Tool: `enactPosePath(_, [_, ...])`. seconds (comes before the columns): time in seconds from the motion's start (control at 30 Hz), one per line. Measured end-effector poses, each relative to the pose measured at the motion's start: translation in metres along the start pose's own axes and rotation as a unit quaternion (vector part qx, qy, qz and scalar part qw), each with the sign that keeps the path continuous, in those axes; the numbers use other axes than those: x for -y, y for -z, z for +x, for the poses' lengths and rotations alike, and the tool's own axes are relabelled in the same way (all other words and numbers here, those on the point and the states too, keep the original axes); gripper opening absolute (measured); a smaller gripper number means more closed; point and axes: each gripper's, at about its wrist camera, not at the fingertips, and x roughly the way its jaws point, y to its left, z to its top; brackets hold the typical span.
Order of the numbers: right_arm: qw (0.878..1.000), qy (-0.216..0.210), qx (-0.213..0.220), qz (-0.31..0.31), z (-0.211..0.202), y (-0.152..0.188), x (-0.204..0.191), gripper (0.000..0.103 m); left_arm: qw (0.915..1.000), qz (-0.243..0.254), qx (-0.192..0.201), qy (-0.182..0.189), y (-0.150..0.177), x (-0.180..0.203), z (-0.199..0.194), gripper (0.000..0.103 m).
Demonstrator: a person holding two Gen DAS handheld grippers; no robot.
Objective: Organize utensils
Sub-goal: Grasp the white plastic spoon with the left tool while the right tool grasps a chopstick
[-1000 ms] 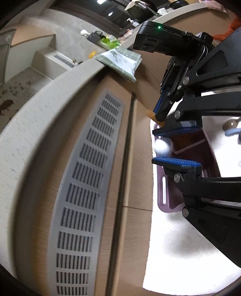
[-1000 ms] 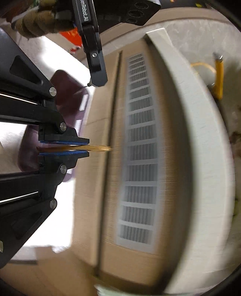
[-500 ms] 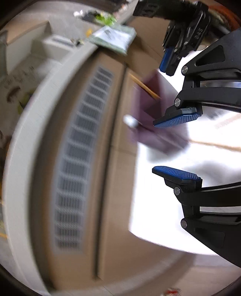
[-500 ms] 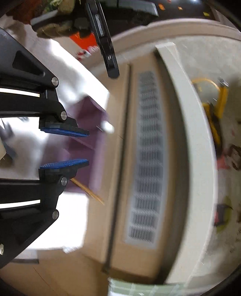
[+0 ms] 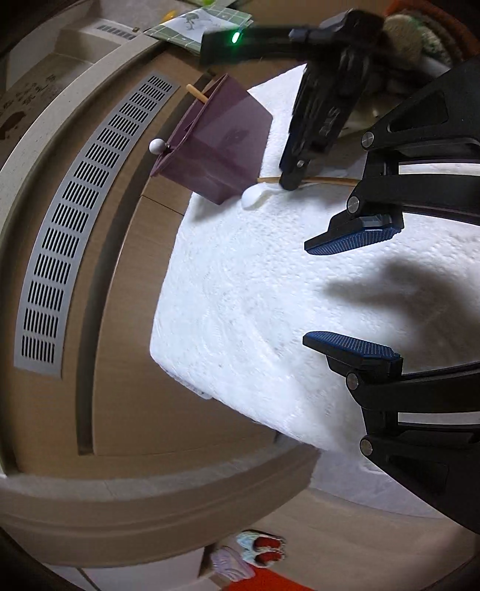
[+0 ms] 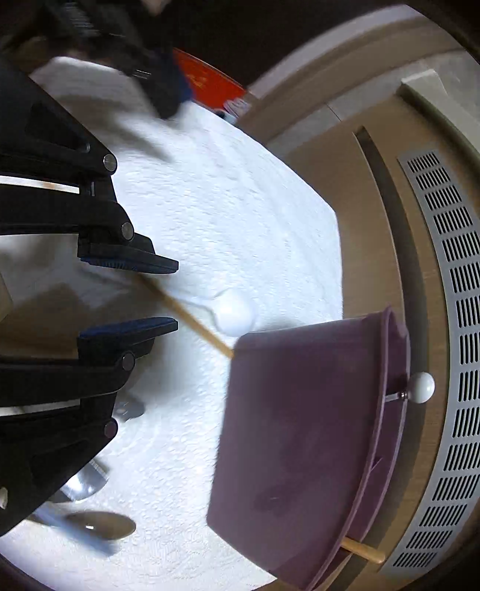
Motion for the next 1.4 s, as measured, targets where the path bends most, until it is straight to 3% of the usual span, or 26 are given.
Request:
enactPosePath(0.13, [1.000,0.012,-0.014,-0.013,0.011,-0.003,-0.005,0.022,0.9999,-0.005,0.000,0.010,-0.002,-0.001,-0.004,0.044])
enactPosePath(0.3, [0.999,0.004,-0.034,-0.024,0.001,0.006,0.005,0.011,0.9995,0.000,-0.015,0.028,-0.007,0.016,0.007,0.044])
enactPosePath(0.47, [0.999,-0.013,-0.048,-0.012,-0.027,0.032,0.039,0.009,0.9975,0.021,-0.044,0.052,-0.009,0.045,0.026,0.044])
enactPosePath(0.67, [0.999,-0.010,-0.033,-0.014,-0.061,0.067,0.055,0.008,0.9916,0.043,-0.085,0.088,-0.001,0.089,0.045,0.044])
enactPosePath(0.87, [1.000,0.017,-0.007,-0.025,-0.088,0.092,0.086,0.009,0.9905,0.057,-0.094,0.082,0.005,0.108,0.043,0.044])
enactPosePath(1.2, [0.998,0.044,0.036,0.008,-0.096,0.078,0.116,0.009,0.9849,0.073,-0.120,0.101,0.005,0.149,0.054,0.044])
enactPosePath(1.4, [0.997,0.046,0.047,0.029,-0.105,0.086,0.131,0.010,0.9821,0.149,-0.105,0.047,0.014,0.200,0.070,0.044])
